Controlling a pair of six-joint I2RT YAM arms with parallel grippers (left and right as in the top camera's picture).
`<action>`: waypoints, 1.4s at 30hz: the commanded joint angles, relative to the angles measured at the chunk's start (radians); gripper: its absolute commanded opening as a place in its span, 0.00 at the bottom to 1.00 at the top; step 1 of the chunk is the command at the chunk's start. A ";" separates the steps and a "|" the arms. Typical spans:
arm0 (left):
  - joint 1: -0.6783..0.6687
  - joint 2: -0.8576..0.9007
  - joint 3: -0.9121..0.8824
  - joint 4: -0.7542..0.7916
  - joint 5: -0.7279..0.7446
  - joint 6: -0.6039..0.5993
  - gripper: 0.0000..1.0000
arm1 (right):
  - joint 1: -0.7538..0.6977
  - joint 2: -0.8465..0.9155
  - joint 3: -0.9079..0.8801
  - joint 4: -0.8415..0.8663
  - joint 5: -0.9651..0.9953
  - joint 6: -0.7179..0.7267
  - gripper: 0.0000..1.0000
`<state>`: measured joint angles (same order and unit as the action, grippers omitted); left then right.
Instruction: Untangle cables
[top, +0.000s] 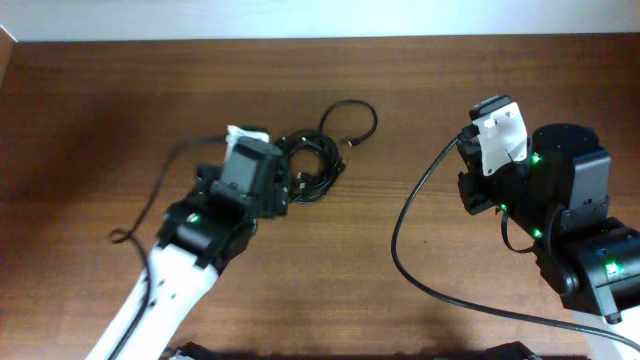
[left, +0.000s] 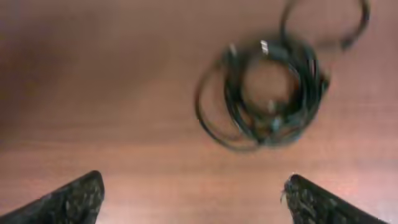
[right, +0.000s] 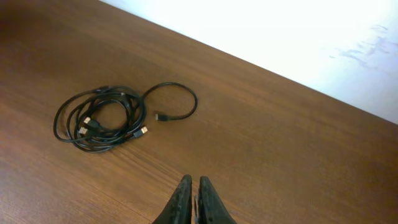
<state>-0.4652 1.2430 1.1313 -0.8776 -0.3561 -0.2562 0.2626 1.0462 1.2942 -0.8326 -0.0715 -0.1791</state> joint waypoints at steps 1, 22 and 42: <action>-0.003 0.149 -0.005 -0.034 0.185 -0.023 0.48 | 0.006 -0.006 0.016 -0.018 -0.011 0.004 0.05; 0.146 0.385 0.004 0.084 0.499 0.928 0.99 | 0.006 0.034 0.016 -0.100 -0.014 0.003 0.05; 0.255 0.529 -0.047 0.163 0.576 1.126 0.99 | 0.006 0.035 0.016 -0.113 -0.022 0.003 0.05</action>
<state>-0.2123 1.7451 1.1130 -0.7361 0.2462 0.8455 0.2626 1.0801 1.2942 -0.9386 -0.0795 -0.1799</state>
